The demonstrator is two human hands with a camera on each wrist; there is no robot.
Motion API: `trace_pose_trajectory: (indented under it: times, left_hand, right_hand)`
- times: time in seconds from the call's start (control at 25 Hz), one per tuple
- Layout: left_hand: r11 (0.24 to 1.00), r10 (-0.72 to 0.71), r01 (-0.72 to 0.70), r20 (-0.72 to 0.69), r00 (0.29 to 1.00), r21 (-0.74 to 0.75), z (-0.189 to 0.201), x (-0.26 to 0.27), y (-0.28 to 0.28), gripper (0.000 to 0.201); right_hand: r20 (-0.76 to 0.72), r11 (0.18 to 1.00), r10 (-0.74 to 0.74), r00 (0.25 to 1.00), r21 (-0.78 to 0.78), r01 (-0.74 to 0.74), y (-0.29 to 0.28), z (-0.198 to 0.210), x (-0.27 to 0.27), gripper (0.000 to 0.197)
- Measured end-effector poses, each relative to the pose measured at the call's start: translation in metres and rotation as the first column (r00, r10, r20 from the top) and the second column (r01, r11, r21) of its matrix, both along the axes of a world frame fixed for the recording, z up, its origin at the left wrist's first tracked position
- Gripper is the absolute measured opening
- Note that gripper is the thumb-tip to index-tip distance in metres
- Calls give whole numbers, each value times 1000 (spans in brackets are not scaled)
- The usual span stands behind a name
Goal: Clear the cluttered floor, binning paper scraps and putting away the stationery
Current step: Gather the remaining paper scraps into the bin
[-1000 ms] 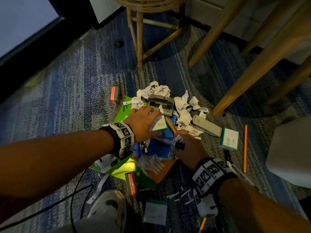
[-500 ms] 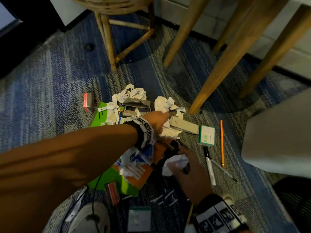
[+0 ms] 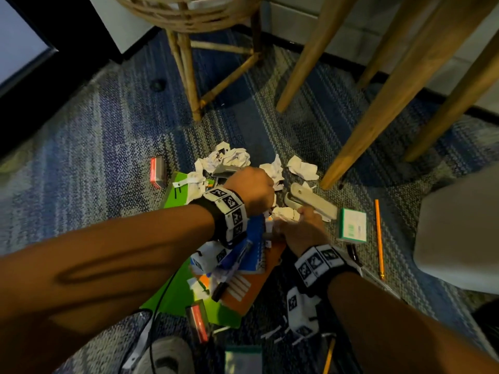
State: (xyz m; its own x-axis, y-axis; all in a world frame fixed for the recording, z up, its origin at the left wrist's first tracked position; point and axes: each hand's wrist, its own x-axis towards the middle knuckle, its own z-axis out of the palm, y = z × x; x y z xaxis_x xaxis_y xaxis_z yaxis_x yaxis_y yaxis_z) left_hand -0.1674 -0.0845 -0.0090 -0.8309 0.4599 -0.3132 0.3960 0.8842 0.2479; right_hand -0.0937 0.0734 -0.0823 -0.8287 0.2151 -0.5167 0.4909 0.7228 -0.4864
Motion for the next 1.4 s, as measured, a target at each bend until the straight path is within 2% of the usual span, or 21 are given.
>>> trace_pose_trajectory:
  times: [0.08, 0.12, 0.2, 0.28, 0.32, 0.4, 0.48, 0.6, 0.76, 0.84, 0.96, 1.16, 1.32, 1.4]
  left_hand:
    - [998, -1, -1, -41, 999, -56, 5, 0, 0, 35]
    - [998, 14, -16, -36, 999, -54, 7, -2, 1, 36]
    - [993, 122, -122, 8, 993, -3, 11, -6, 6, 44]
    - [988, 142, -141, 1, 990, -68, 9, -15, 13, 57]
    - [986, 89, -89, -7, 996, -141, 6, -20, 18, 59]
    - [968, -39, 33, -19, 999, -249, -4, -28, 26, 47]
    - [945, -118, 109, -12, 993, -308, -18, -38, 34, 39]
    - [912, -130, 169, 127, 983, -373, -27, -45, 44, 44]
    - [874, -218, 299, 242, 946, -382, -34, -38, 51, 34]
    - [884, -198, 276, 231, 952, -377, -32, -35, 52, 41]
    - [950, -91, 144, 193, 977, -279, -26, -24, 54, 56]
    - [951, -33, 76, 144, 989, -301, -39, 8, 59, 59]
    - [947, 63, 10, 218, 974, -322, -33, 12, 68, 37]
    - [939, 80, 6, 234, 969, -345, -31, 14, 71, 36]
  right_hand:
    - [-7, 977, 164, 986, 143, -161, -3, -6, 3, 37]
    - [-3, 966, 209, 978, 160, -206, -2, -8, 4, 30]
    - [9, 972, 213, 977, 104, -212, 6, -8, 8, 34]
    - [-14, 986, 161, 987, 51, -160, 18, 1, 14, 32]
    - [-46, 994, 107, 993, 16, -106, 24, 9, 19, 27]
    - [-88, 996, -14, 996, -92, 6, 31, 28, 32, 19]
    - [-123, 985, -76, 989, -164, 55, 37, 47, 47, 21]
    - [-148, 957, -149, 978, -269, 105, 47, 71, 63, 20]
    - [-156, 948, -134, 979, -309, 81, 70, 88, 77, 19]
    - [-148, 946, -135, 980, -315, 82, 80, 93, 84, 21]
    - [-132, 930, -164, 978, -350, 108, 88, 101, 93, 17]
    - [-129, 930, -126, 984, -361, 72, 99, 104, 107, 25]
    - [-162, 942, -126, 979, -329, 67, 109, 108, 114, 38]
    - [-172, 939, -146, 974, -336, 81, 114, 109, 116, 37]
